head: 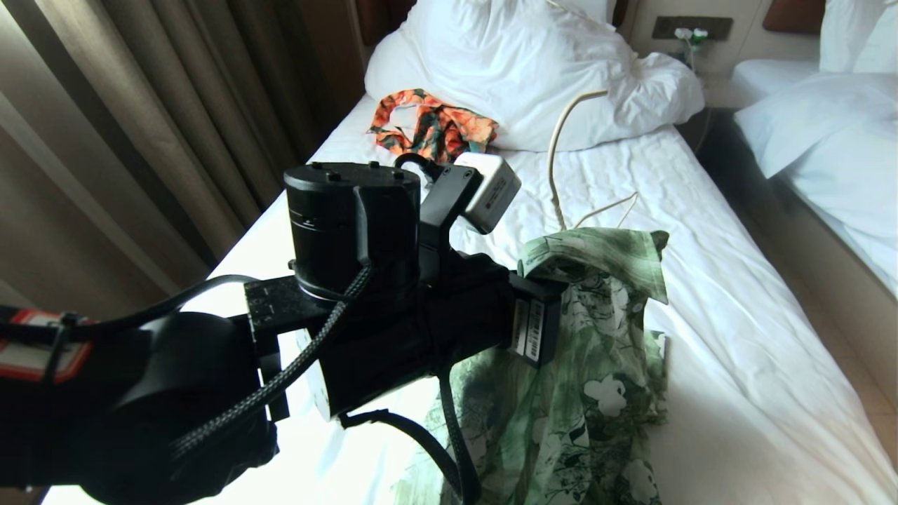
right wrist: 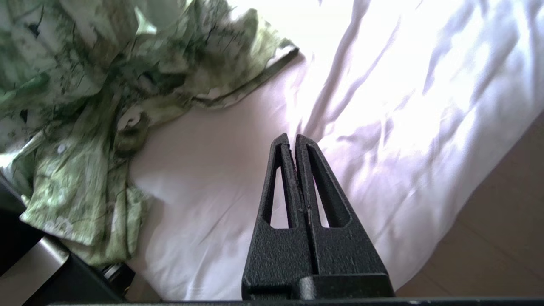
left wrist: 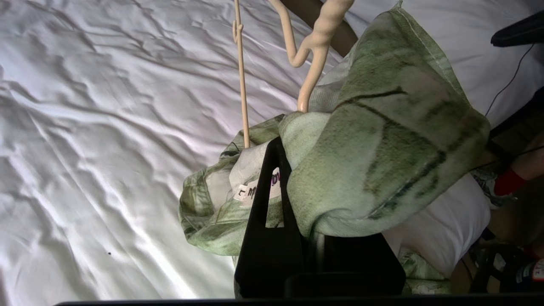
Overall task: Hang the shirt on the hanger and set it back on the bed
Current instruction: Hook the other side of the shirt onto the hanger
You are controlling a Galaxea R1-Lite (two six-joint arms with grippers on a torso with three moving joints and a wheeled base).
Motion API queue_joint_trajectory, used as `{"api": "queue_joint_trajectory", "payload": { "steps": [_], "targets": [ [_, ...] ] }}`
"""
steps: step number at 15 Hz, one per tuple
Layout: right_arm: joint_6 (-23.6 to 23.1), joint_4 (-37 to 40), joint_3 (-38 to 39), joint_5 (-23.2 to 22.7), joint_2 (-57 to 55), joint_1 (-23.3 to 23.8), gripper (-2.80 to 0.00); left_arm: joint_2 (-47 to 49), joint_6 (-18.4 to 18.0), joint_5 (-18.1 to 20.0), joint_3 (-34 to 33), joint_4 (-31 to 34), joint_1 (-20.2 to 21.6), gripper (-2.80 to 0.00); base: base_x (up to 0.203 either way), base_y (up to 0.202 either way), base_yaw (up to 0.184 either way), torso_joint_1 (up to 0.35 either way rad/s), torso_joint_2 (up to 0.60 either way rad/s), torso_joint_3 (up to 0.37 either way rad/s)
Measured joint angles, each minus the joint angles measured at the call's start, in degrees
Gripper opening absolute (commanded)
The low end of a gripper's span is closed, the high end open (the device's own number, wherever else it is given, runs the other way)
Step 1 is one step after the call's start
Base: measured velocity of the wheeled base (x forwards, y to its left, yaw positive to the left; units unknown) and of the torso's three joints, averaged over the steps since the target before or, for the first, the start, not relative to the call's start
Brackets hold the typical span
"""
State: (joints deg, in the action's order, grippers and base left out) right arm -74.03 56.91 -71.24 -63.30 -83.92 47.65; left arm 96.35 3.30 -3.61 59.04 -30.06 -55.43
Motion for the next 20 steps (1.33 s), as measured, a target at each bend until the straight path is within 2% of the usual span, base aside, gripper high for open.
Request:
{"api": "queue_joint_trajectory", "payload": {
  "steps": [4,7,11,15,20],
  "targets": [
    [15.0,7.7,-17.7,-4.8,-4.2,-2.5,-2.8,0.1,0.0,0.1,0.0,0.0,0.0,-2.8,0.0,0.0,0.0,0.0,0.0,0.0],
    [26.8,16.2,-26.0,-7.3,-7.6,-5.6,-2.8,0.3,-0.1,0.1,0.0,0.0,-0.2,-2.8,0.0,0.0,0.0,0.0,0.0,0.0],
    [38.1,20.2,-27.8,-0.2,-9.3,-10.1,-2.8,0.4,-0.1,0.1,-0.1,0.0,-0.2,-2.8,0.0,0.0,0.0,0.0,0.0,0.0],
    [50.3,20.4,-27.0,2.6,-7.3,-12.8,-2.8,0.6,-0.2,0.0,0.2,0.0,-0.2,-2.8,0.0,0.0,0.0,0.0,0.0,0.0],
    [59.9,20.6,-23.2,9.4,-9.3,-15.4,-2.8,0.5,-0.2,0.0,0.2,0.0,-0.2,-2.8,0.0,0.0,0.0,0.0,0.0,0.0]
  ]
}}
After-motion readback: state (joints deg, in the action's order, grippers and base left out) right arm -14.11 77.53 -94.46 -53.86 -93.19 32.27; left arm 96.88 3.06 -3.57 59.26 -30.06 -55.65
